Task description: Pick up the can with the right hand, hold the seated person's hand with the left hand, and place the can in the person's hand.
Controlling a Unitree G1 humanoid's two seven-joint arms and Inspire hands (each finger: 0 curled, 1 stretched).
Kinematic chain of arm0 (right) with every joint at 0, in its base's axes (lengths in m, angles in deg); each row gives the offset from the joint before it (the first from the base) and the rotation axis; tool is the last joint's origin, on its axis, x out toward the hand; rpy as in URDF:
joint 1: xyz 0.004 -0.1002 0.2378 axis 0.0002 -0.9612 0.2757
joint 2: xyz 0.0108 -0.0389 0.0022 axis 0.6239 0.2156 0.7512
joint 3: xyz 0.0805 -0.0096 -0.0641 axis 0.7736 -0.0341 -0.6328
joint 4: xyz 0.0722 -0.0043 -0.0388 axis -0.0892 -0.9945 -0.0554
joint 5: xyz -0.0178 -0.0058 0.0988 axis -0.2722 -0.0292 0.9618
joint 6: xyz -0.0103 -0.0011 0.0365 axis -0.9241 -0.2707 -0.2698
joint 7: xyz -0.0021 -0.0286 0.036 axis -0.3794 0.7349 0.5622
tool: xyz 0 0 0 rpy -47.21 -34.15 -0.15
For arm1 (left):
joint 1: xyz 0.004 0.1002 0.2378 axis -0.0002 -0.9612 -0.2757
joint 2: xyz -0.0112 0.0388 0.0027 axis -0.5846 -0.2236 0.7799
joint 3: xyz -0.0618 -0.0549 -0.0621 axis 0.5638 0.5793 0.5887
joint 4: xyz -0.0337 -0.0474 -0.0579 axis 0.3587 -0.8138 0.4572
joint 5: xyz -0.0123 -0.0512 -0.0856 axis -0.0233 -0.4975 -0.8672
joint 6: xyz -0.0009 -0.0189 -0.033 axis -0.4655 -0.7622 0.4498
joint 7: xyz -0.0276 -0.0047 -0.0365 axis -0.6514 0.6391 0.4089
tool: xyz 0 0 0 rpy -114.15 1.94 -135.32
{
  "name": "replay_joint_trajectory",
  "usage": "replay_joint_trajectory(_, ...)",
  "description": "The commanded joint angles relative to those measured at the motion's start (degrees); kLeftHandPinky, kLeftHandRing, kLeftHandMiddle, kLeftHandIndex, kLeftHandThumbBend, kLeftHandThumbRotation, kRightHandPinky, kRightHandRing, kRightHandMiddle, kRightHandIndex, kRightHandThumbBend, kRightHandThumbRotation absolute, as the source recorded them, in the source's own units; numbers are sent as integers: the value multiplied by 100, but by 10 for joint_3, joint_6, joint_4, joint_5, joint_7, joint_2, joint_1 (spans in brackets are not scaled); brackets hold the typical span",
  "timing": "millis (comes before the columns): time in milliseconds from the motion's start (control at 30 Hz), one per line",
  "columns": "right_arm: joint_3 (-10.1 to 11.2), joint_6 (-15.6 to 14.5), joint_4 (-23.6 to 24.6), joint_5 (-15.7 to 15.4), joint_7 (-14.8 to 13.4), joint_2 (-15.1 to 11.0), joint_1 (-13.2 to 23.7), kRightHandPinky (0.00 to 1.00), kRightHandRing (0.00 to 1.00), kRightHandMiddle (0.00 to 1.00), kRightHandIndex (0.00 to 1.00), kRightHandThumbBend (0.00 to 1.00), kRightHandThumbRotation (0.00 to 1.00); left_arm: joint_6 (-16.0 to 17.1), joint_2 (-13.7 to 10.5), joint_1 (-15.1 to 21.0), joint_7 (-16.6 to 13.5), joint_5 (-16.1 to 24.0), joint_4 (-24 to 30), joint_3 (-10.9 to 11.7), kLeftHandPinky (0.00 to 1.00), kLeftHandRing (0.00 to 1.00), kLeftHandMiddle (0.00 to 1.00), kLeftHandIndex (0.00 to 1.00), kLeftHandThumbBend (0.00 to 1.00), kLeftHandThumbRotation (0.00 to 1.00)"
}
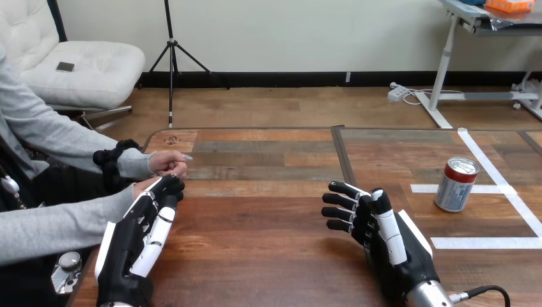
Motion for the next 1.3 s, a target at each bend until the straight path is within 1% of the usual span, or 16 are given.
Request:
replay_joint_trajectory(0,0,4,22,3,-2,-3,36,77,78,81,82,87,100,11,-6,40,5,-1,12,0,91,85,83,81,31,61)
replay_joint_trajectory(200,2,0,21,12,9,-2,38,78,79,81,82,87,100,-1,-6,39,5,-3,18,0,92,85,83,81,30,61)
replay_joint_trajectory(300,3,-9,25,18,15,-1,38,78,79,81,82,88,100,1,-4,39,0,0,17,1,92,85,83,81,31,61)
replay_joint_trajectory(400,6,-9,25,26,19,2,40,79,80,82,83,89,100,1,-3,39,-6,4,18,0,92,85,82,80,32,60)
replay_joint_trajectory(500,12,1,18,33,17,9,48,79,80,82,82,89,100,-1,-4,40,-10,8,17,-1,91,85,82,80,33,61)
replay_joint_trajectory(600,14,-1,14,41,19,11,57,78,80,81,82,89,100,-2,-5,41,-6,4,15,-1,91,85,82,80,33,61)
replay_joint_trajectory(733,15,-6,16,44,17,8,69,78,80,81,82,90,100,0,-5,43,5,-5,11,0,92,86,83,81,31,61)
replay_joint_trajectory(1000,18,-24,28,50,16,-1,91,78,80,80,82,94,100,-5,-3,44,4,-5,11,0,92,86,83,81,32,60)
replay_joint_trajectory(1100,20,-19,25,49,13,-6,102,77,79,79,82,94,100,-11,-3,44,2,-4,13,0,92,86,83,81,33,60)
replay_joint_trajectory(1200,21,-19,21,46,9,-13,113,75,79,79,81,95,100,-6,-3,45,3,-2,10,0,93,86,83,81,33,59)
replay_joint_trajectory(1267,24,-22,21,51,13,-16,122,75,79,79,81,95,100,-6,-3,45,3,-2,10,1,93,86,83,81,32,59)
